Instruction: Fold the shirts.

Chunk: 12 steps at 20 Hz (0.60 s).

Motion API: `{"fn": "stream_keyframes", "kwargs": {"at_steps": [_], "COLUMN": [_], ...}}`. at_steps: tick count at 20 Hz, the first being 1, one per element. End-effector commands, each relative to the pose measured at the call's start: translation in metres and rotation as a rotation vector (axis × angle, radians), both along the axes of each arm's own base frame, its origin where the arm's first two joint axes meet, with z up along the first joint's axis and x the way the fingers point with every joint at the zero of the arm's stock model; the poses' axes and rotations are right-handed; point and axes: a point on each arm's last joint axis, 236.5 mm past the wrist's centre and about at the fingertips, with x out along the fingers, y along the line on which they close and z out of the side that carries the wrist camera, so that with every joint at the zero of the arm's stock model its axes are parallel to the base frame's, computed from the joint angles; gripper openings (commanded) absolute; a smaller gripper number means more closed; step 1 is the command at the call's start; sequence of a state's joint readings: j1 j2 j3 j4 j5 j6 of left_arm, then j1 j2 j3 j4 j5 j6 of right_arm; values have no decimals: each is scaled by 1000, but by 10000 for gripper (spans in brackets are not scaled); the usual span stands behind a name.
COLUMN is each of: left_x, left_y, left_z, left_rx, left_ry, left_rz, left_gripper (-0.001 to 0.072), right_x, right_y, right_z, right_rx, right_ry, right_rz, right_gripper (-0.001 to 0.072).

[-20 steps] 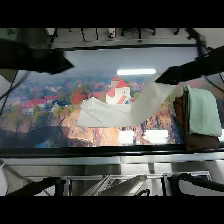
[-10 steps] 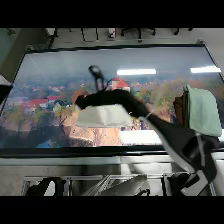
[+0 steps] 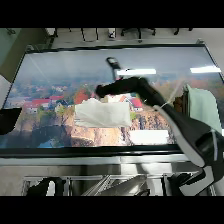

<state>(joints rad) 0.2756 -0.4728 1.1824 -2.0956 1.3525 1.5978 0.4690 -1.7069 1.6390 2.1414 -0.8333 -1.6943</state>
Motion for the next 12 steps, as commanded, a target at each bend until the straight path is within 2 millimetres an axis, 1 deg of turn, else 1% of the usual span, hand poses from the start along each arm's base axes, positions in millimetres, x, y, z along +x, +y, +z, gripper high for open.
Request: {"fn": "stream_keyframes", "kwargs": {"at_steps": [1,2,3,4,5,7,9,12], "left_x": [-5,-6,-8,-9,-9,-9,-9,-9], "left_y": [-1,-2,-3,-3,-3,-3,-3,-3], "left_z": [9,12,13,15,16,16,16,16], "left_rx": [7,10,14,15,15,16,16,16], "left_ry": [-25,-30,-30,-33,-36,-34,-35,-35], "left_rz": [0,-2,-5,-7,-7,-7,-7,-6], "left_gripper": [13,13,13,13,13,13,13,13], "right_x": [-10,-19,-29,-37,-46,-58,-63,-69], "right_y": [-133,-157,-171,-177,-176,-159,-137,-114], "right_z": [-9,-24,-42,-60,-76,-102,-122,-148], "right_rx": [-139,-153,-154,-140,-111,-26,57,59], "right_ry": [233,321,403,460,515,596,669,701], "right_rz": [-83,-97,-103,-92,-83,-33,-6,14], "right_gripper": [602,602,602,607,710,714,713,711]}}
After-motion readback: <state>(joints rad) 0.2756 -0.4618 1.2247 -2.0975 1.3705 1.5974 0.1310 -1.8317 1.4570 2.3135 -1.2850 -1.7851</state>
